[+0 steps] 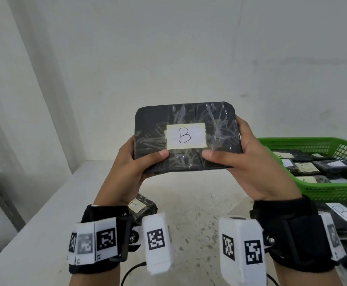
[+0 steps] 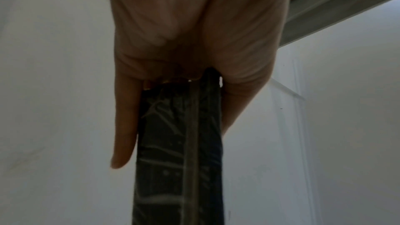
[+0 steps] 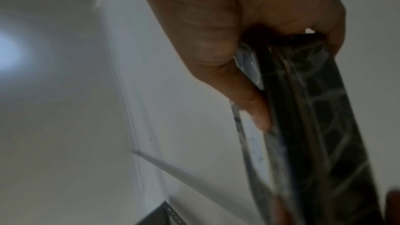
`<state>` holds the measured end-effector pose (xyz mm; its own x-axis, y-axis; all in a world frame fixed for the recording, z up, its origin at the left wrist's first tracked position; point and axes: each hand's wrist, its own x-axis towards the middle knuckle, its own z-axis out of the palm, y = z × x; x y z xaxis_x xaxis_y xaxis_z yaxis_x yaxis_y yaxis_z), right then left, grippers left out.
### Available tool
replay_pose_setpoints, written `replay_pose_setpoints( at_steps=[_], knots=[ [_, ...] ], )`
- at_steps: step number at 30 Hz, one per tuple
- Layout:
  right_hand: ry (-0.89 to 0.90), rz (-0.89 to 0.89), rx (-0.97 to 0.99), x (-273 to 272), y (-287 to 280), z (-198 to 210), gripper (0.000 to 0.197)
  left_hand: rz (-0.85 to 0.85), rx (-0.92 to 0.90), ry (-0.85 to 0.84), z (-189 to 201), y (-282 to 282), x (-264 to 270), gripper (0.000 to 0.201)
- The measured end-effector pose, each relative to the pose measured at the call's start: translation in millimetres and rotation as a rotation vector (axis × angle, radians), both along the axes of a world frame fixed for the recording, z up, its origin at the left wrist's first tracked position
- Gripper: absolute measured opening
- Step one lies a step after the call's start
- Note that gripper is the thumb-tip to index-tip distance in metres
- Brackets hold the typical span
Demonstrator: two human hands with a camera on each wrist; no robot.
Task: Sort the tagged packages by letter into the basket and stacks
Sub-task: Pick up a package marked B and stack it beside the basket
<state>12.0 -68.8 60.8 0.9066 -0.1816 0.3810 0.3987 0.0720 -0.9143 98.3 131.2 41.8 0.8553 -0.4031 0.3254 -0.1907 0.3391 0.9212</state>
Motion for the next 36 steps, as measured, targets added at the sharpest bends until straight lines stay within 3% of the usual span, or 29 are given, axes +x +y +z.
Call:
replay_pose_setpoints(
  at_steps=[5, 10, 15, 17, 23, 25, 29, 32, 36],
  knots=[
    [-0.027, -0.058, -0.091, 2, 1, -4, 0.097, -0.030, -0.015, 0.012, -1, -1, -1, 0.068],
    [-0.051, -0.039, -0.059, 2, 1, -2, 0.096, 0.016, -0.045, -0.041, -1, -1, 0, 0.050],
    [-0.097, -0.137, -0.090, 5, 4, -5, 0.076, 0.014, -0.032, -0.024, 0, -3, -3, 0.062],
    [-0.105, -0.148, -0.107, 5, 3, -6, 0.077, 0.006, -0.058, 0.050, 4, -6, -7, 0.066],
    [-0.047, -0.146, -0.149, 4, 0, -5, 0.079, 0.130, -0.013, 0.019, 4, -11, -6, 0.050],
    [-0.009, -0.175, -0.086, 4, 2, -5, 0.070, 0.131, 0.005, 0.001, 4, -9, -7, 0.048],
    [-0.053, -0.292, -0.194, 5, 5, -6, 0.033, 0.068, 0.039, 0.025, 5, -4, -6, 0.051],
    [-0.077, -0.326, -0.263, 7, 0, -9, 0.039, 0.005, 0.097, 0.094, 7, 0, -6, 0.069],
    [-0.056, -0.244, -0.207, 6, -1, -6, 0.047, 0.101, 0.091, 0.062, 7, -3, -7, 0.056]
  ],
)
